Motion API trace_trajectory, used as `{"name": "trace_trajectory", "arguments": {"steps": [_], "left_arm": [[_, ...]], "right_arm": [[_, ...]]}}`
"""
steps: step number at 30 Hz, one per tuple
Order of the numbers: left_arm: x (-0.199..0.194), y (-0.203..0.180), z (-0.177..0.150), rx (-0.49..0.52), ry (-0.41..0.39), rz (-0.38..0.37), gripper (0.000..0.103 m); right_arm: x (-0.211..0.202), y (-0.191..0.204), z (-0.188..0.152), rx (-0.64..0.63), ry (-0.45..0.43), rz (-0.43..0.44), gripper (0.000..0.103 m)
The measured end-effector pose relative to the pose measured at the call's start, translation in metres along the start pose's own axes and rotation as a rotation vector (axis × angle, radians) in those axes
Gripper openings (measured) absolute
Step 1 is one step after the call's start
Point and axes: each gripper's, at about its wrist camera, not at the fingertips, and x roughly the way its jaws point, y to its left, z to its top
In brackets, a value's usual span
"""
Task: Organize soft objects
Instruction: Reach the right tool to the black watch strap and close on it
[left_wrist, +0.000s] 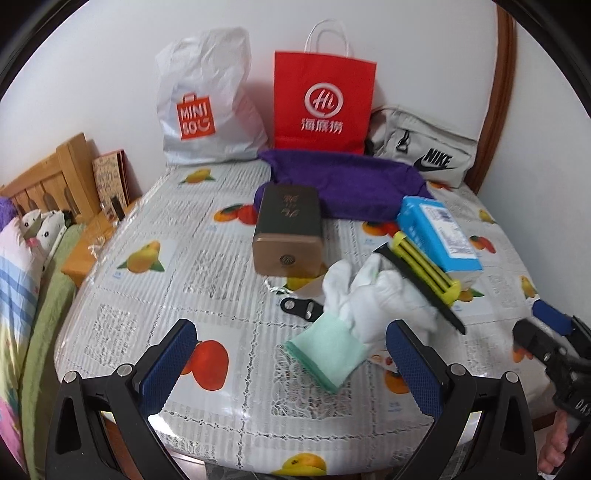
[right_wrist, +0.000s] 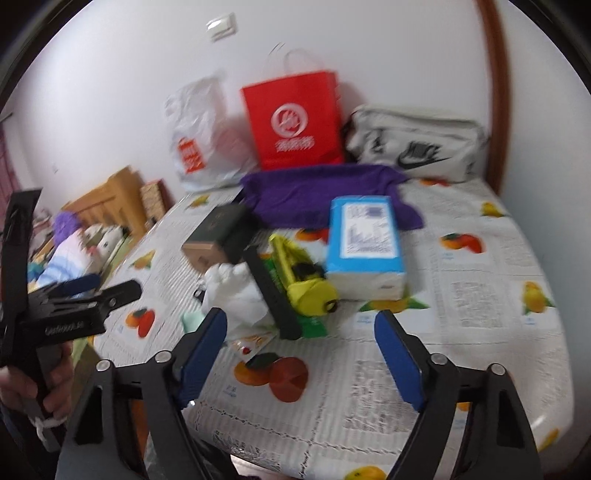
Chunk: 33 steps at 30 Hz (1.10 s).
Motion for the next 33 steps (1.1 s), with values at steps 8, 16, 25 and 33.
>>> {"name": "trace_trajectory", "arguments": {"steps": [8, 16, 25, 33], "left_arm": [[0.040, 0.011, -0.006, -0.019, 0.061, -0.036, 0.103], [0.060, 0.021, -0.007, -0.044, 0.090, -0.066, 0.103], [0.073, 0.026, -0.006, -0.062, 0.118, -0.073, 0.103], [0.076, 0.027, -0.009, -0.062, 0.126, -0.067, 0.103]], "right_arm": [[0.055, 0.004, -0.001, -0.073, 0.114, 0.119, 0.063], [0.095, 0.001, 0.002, -0.093, 0.212, 0.157, 0.052], [0.091, 0.002, 0.001, -0.082, 0.206, 0.244, 0.020], [0.064, -0.011, -0.007, -0.062, 0.160, 0.218, 0.020]]}}
